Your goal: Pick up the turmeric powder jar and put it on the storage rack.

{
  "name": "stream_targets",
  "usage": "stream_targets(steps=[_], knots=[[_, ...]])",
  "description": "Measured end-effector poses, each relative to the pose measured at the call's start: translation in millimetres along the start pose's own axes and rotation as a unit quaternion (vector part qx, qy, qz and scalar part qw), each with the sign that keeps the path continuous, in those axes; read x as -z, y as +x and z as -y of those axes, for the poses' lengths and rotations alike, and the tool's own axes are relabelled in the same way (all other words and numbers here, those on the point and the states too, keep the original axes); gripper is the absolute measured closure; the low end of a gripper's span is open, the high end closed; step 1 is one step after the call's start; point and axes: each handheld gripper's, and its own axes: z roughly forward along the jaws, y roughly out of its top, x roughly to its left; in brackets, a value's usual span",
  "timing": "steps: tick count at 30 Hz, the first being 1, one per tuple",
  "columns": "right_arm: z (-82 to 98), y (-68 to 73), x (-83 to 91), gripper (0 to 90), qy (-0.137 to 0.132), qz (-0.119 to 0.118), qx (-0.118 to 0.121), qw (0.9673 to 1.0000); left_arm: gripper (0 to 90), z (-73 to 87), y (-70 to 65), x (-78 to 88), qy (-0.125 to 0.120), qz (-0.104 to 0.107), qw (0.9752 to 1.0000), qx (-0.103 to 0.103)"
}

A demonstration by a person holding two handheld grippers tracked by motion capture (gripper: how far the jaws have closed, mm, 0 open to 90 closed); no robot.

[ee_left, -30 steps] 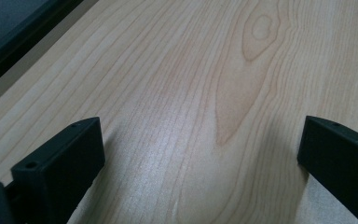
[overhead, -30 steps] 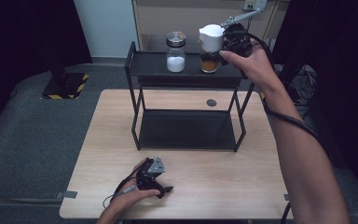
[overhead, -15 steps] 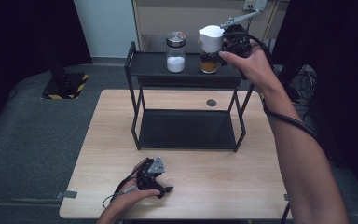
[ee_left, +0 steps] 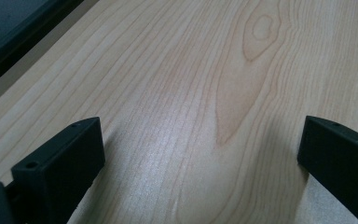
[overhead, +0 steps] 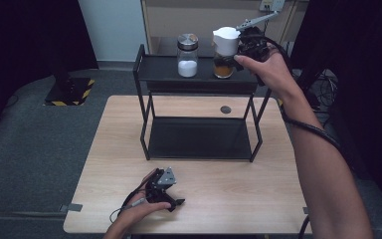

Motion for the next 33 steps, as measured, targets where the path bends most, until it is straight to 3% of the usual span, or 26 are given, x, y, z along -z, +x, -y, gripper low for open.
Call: stream_targets(steps=[15,33], knots=[[0.1,7.5,16.0,9.2,0.002,0.015,0.000,0.9999,0.0,-0.3,-1.2,0.5,0.002,-0.002,1.0000,0.001],[14.2,47.5,51.1,5.9,0.009,0.047,0.004,0.9988,0.0,0.3,-2.9,0.6,0.001,-0.005,1.0000,0.005]])
